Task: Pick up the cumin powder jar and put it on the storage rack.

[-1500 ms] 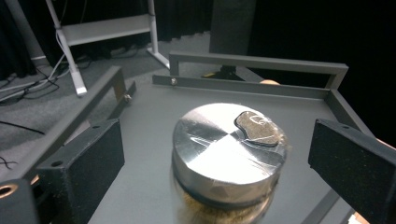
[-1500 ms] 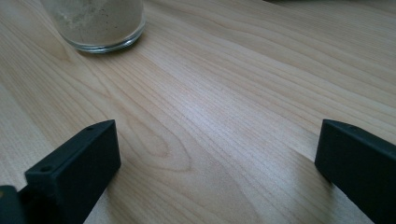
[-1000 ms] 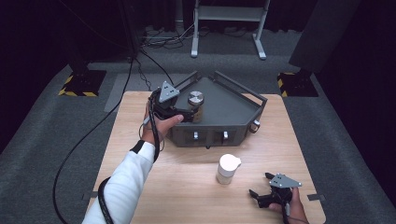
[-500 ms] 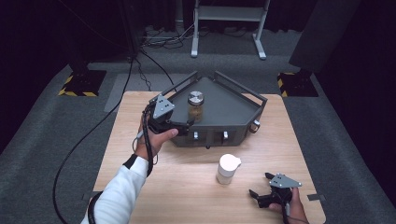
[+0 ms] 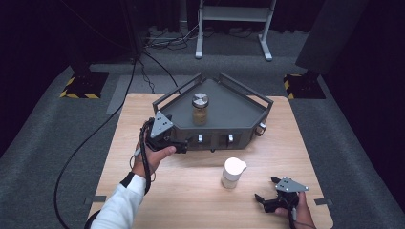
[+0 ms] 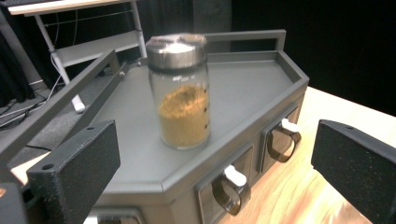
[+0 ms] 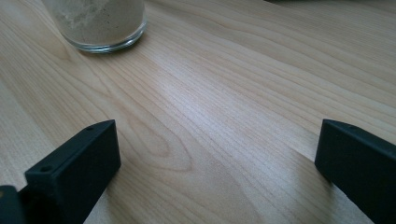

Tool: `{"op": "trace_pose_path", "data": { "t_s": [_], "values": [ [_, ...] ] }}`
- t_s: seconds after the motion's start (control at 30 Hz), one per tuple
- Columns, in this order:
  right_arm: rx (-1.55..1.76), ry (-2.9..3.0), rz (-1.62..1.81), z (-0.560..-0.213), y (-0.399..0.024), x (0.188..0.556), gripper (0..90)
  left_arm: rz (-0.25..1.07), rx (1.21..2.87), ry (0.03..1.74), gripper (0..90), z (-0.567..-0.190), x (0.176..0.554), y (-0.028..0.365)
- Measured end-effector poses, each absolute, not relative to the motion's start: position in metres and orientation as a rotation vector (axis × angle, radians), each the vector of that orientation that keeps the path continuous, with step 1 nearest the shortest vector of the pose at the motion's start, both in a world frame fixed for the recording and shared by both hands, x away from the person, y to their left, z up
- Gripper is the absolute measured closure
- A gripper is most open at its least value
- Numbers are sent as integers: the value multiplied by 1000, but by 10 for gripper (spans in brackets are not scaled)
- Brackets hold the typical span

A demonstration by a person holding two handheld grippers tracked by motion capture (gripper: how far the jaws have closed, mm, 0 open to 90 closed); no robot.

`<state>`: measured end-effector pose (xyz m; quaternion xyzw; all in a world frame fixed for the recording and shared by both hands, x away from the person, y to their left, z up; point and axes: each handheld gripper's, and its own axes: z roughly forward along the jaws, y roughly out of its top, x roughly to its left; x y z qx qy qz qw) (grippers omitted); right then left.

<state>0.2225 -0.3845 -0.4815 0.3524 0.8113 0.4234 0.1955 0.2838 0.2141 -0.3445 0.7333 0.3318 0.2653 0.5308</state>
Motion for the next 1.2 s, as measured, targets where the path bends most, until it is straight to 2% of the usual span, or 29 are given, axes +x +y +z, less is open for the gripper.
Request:
{"op": "trace_pose_path", "data": {
  "t_s": [0.4, 1.2],
  "values": [
    [986, 2275, 1187, -481, -385, 223, 0, 617, 1783, 796, 11, -372, 265, 226],
    [982, 2273, 1186, -482, -384, 222, 3, 563, 1859, 846, 11, -420, 241, 224]
  ]
}}
